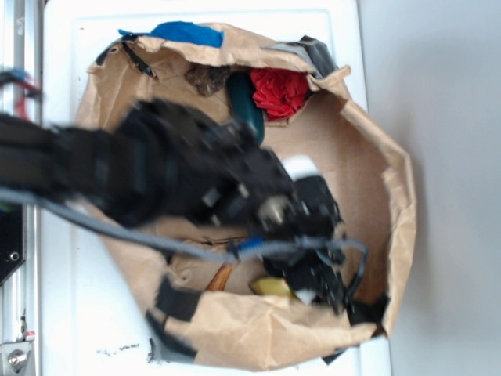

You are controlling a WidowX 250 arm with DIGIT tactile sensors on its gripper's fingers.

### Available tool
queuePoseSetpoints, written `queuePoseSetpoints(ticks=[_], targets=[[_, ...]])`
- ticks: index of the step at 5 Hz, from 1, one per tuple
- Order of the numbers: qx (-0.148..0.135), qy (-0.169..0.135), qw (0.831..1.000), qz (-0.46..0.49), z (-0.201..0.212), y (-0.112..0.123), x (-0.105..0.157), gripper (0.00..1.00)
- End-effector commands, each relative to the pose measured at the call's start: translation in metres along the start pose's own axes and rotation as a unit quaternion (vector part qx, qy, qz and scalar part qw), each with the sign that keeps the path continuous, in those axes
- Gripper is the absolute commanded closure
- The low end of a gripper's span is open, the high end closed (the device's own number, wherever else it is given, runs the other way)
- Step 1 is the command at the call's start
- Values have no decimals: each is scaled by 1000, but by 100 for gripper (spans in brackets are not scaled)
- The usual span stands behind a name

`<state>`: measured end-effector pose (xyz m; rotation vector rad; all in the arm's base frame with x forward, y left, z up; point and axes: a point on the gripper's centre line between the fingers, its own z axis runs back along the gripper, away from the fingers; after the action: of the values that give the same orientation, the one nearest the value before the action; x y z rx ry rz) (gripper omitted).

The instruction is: Grab the green sponge.

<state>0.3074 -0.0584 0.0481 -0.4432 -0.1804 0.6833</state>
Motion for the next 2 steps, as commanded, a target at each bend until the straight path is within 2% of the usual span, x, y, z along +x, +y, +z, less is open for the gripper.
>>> queuePoseSetpoints(ticks=[1,2], targets=[[-79,0,996,27,83,17,24,100],[-87,-1,996,30,95,23,28,100]])
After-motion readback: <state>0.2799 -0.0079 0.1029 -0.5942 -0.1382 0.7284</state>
